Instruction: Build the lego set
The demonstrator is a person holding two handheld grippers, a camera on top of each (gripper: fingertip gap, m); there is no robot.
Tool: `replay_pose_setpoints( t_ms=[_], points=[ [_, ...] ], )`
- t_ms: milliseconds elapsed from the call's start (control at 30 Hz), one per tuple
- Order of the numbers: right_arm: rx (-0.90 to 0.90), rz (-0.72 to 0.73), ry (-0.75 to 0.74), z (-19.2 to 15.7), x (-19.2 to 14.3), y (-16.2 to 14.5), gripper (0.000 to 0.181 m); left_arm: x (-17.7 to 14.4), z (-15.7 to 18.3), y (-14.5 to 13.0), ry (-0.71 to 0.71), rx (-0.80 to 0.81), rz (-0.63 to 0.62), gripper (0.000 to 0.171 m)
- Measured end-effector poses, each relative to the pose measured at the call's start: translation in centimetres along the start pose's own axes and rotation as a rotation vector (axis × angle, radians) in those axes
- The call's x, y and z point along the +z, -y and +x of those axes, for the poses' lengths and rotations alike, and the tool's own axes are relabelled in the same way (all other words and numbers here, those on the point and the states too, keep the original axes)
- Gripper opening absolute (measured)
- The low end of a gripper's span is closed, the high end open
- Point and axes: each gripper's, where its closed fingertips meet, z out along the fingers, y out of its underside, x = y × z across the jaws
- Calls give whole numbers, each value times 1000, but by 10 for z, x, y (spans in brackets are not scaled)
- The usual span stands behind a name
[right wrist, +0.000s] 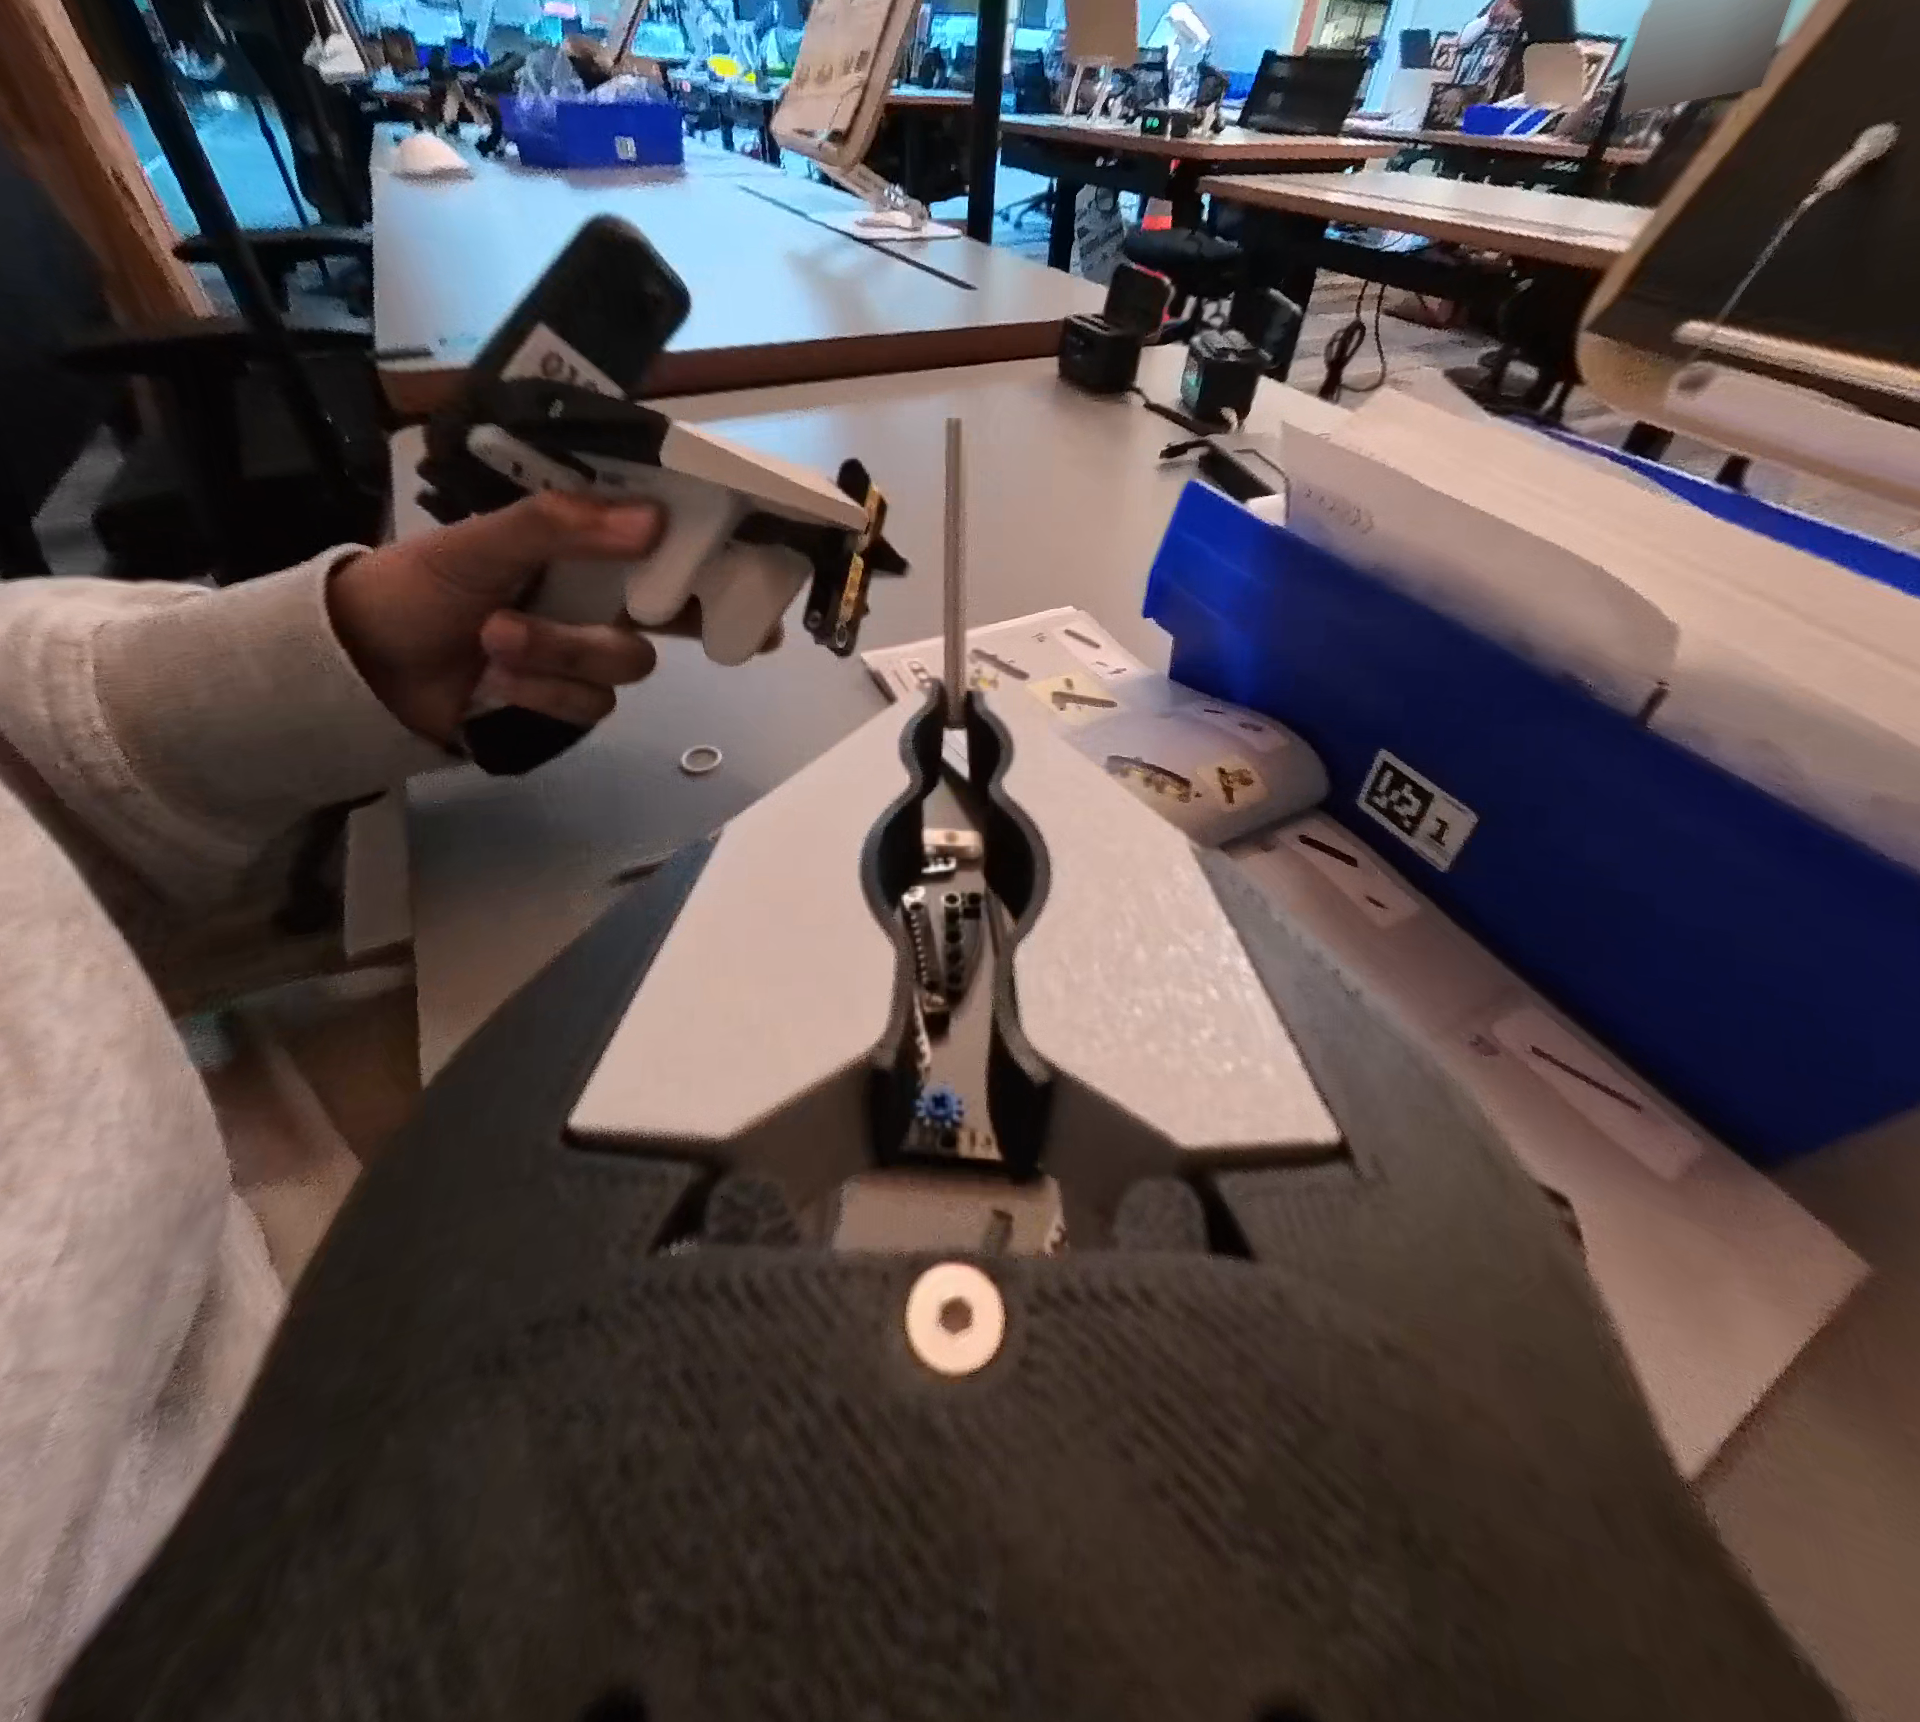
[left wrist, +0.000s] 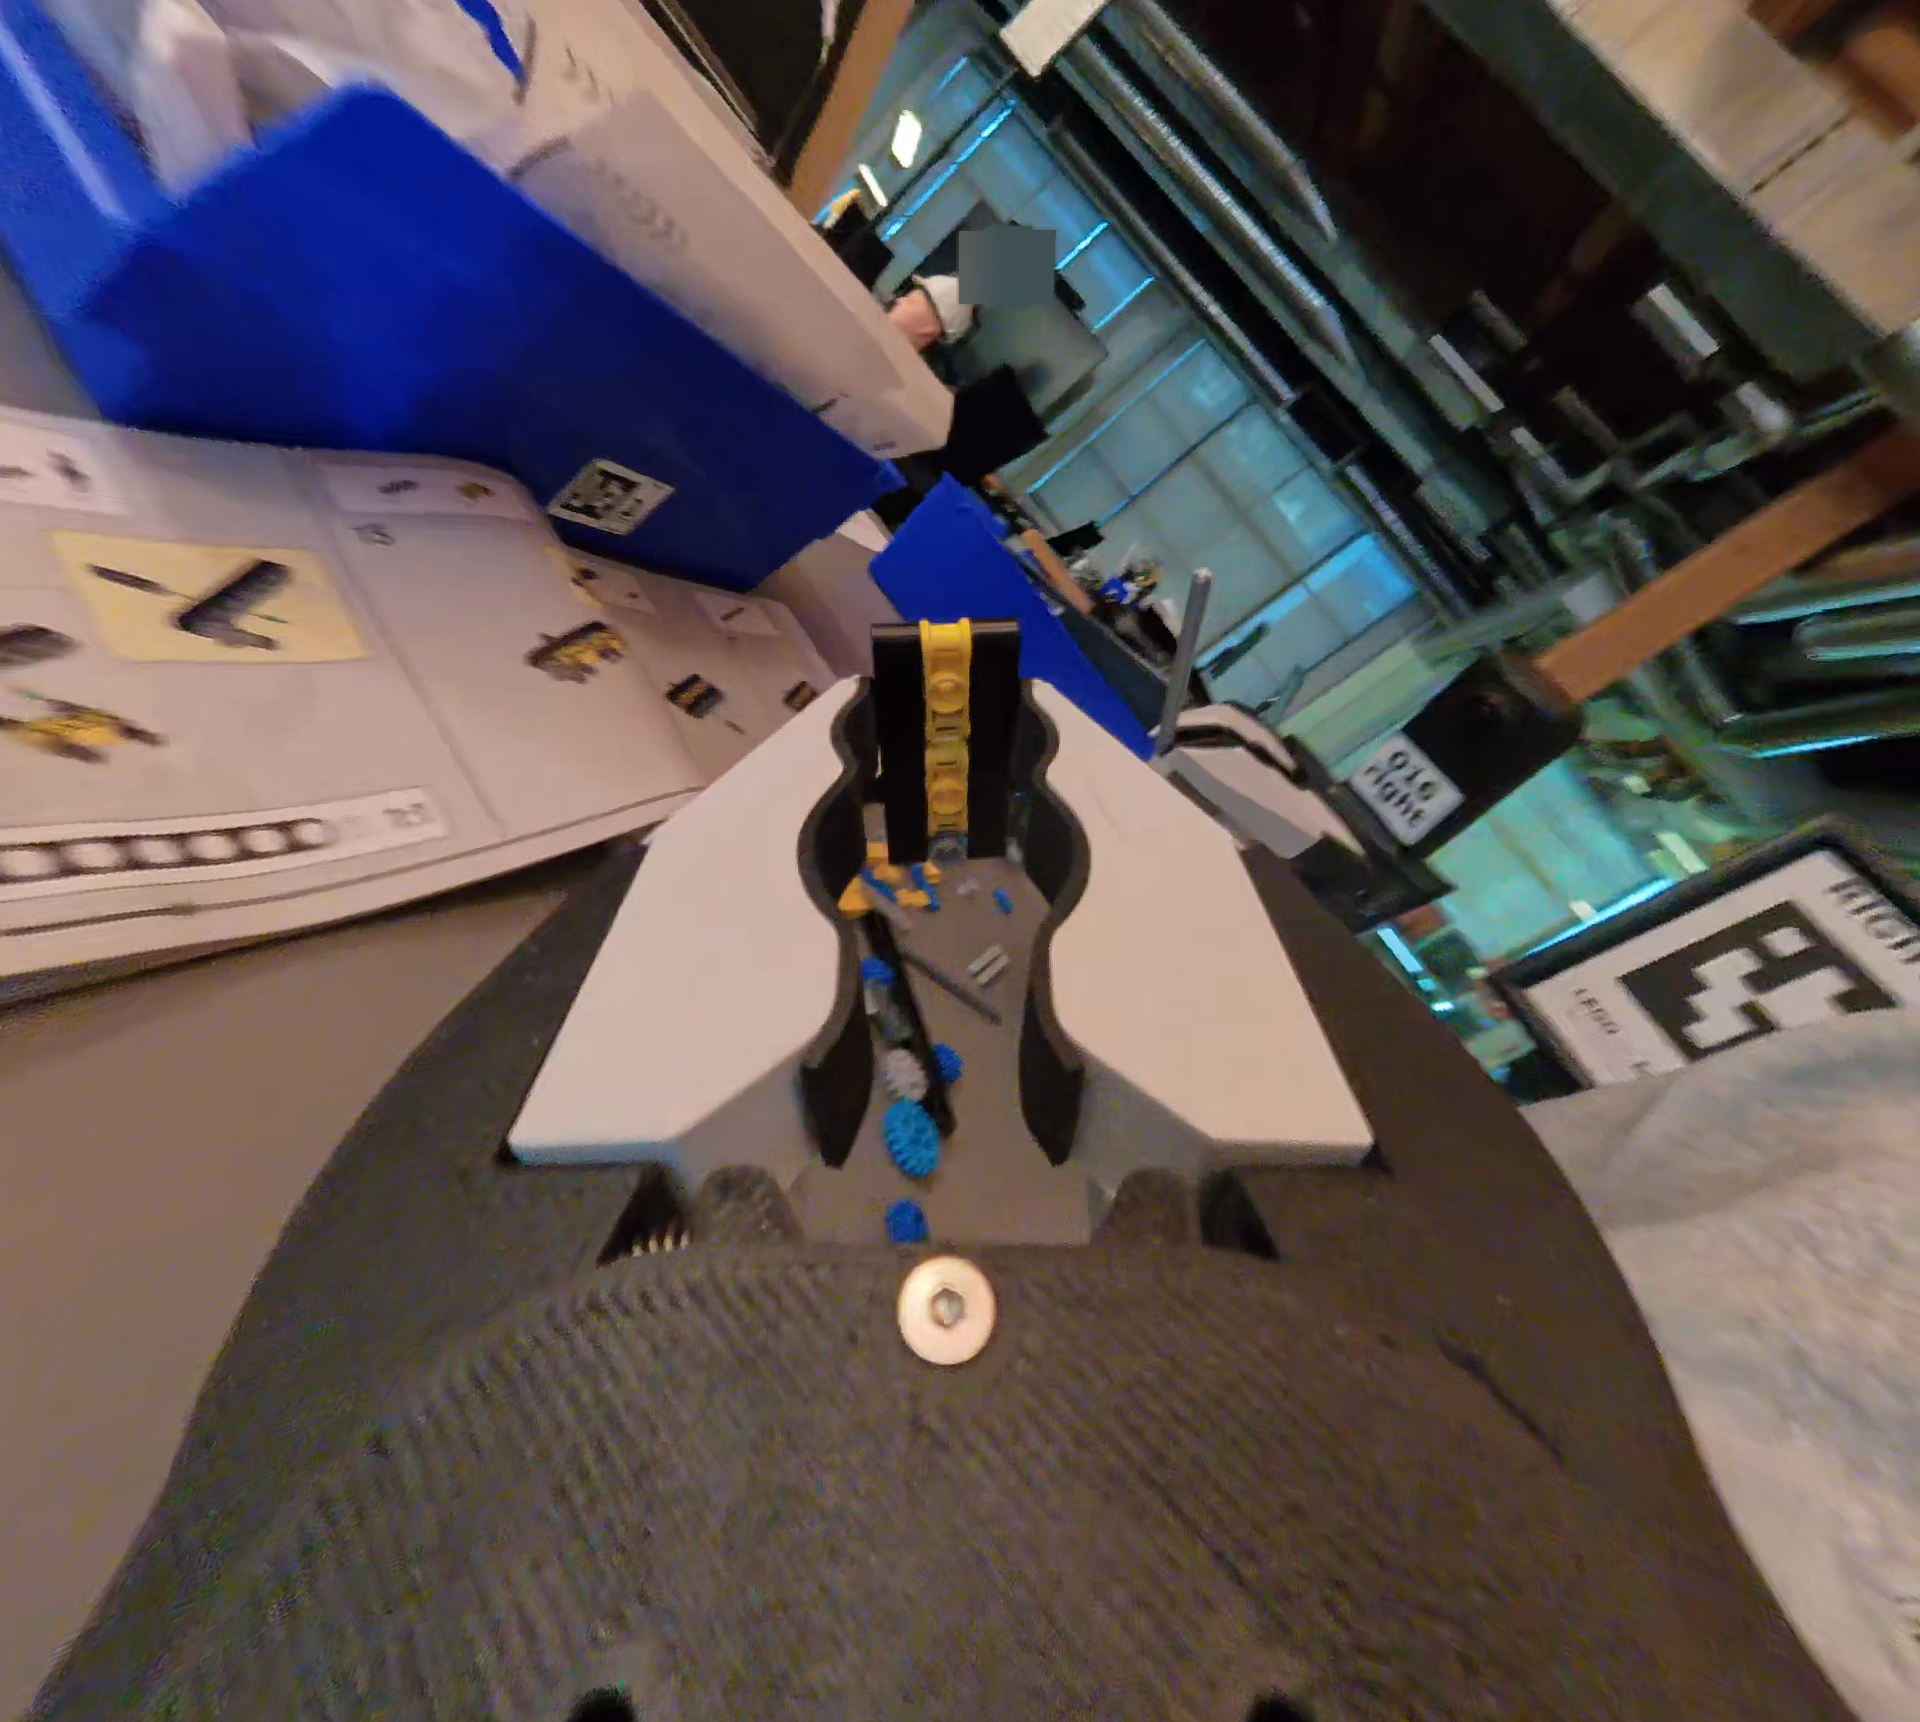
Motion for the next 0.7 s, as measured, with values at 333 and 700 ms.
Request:
replay_pose_setpoints(
  t_ms=[333, 700],
  points=[
    [6, -97, 47, -30, 41, -3, 2, -35, 13, 24, -127, -29, 77, 24],
    [-107, -247, -17, -36, 41, -30, 1, -69, -29, -52, 418, 210, -624, 25]
  ],
)
